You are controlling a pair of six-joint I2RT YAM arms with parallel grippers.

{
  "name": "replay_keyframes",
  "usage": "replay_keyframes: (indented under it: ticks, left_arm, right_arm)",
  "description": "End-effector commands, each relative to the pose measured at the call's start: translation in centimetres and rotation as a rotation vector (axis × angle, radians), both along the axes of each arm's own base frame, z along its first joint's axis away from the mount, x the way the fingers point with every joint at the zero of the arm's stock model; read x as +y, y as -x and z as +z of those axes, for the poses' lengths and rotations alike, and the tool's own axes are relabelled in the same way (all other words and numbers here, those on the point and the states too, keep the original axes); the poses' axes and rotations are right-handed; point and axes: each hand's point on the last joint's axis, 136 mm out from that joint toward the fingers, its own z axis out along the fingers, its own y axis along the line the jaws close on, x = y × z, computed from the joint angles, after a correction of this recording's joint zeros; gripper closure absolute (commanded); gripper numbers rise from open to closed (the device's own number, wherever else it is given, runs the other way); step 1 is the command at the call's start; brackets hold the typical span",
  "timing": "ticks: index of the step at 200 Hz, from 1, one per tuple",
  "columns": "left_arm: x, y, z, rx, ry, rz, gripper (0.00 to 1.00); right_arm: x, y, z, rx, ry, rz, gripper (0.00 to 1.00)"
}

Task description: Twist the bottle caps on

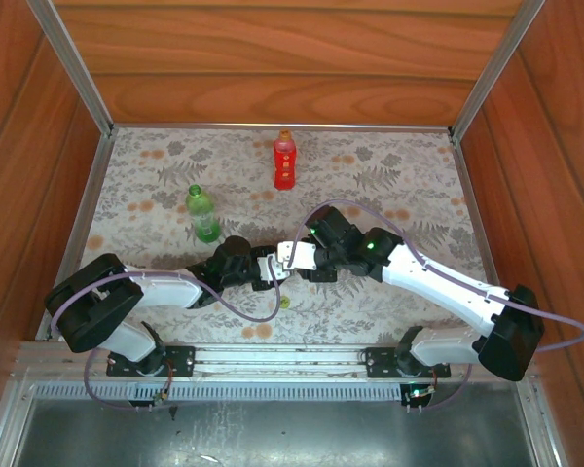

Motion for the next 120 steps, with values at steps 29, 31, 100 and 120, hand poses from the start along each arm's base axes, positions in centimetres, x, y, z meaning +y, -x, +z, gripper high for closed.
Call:
replay_keyframes:
  ticks: [29,31,100,120]
  left_arm:
    - [-0.5,-0.2,1.7,-0.024,0.032,0.000,0.44]
    - [-0.6,-0.2,1.8,-0.025,0.034,0.000,0.44]
    - [-0.2,-1.2,4.3,-0.081,0.076,0.060,0.44]
    - [-0.1,-1.4,4.2,-0.088,0.068,0.067,0.44]
  right_arm:
    - [-0.3,0.4,-0.5,0.038,0.011,-0.017,0.64]
    - [-0.3,0.4,-0.5,0.041,0.010,-0.023,0.64]
    - [-0.4,-4.0,1.4,0.292,-0.385,-0.873,0.81]
    - [-1.0,-3.5,1.4,0.456,-0.462,-1.106,0.82]
